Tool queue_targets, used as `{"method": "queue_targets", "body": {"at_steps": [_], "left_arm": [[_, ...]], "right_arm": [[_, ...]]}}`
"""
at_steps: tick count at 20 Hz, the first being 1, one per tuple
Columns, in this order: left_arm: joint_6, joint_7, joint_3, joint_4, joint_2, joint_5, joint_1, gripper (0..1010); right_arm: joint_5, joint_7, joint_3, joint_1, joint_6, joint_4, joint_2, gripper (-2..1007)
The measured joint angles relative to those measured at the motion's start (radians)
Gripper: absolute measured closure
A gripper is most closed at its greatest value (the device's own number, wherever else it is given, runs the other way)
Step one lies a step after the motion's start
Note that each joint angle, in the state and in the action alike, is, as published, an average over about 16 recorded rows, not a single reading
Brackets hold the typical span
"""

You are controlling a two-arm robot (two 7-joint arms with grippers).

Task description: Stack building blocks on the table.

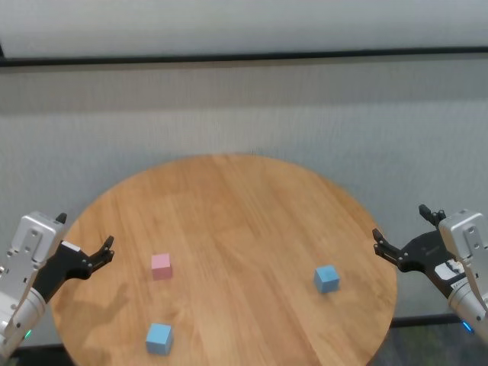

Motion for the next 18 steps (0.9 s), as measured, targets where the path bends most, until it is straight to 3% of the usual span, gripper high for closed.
{"method": "queue_targets", "body": {"at_steps": [7, 14, 18], "left_arm": [[-0.042, -0.092, -0.004, 0.023, 0.029, -0.015, -0.004, 7], [-0.098, -0.257, -0.007, 0.092, 0.058, -0.057, -0.033, 7], [-0.113, -0.342, -0.004, 0.141, 0.057, -0.084, -0.061, 7]], "right_arm": [[0.000, 0.000, 0.000, 0.000, 0.000, 0.000, 0.000, 4], [0.000, 0.000, 0.000, 0.000, 0.000, 0.000, 0.000, 4], [0.000, 0.000, 0.000, 0.000, 0.000, 0.000, 0.000, 4]]}}
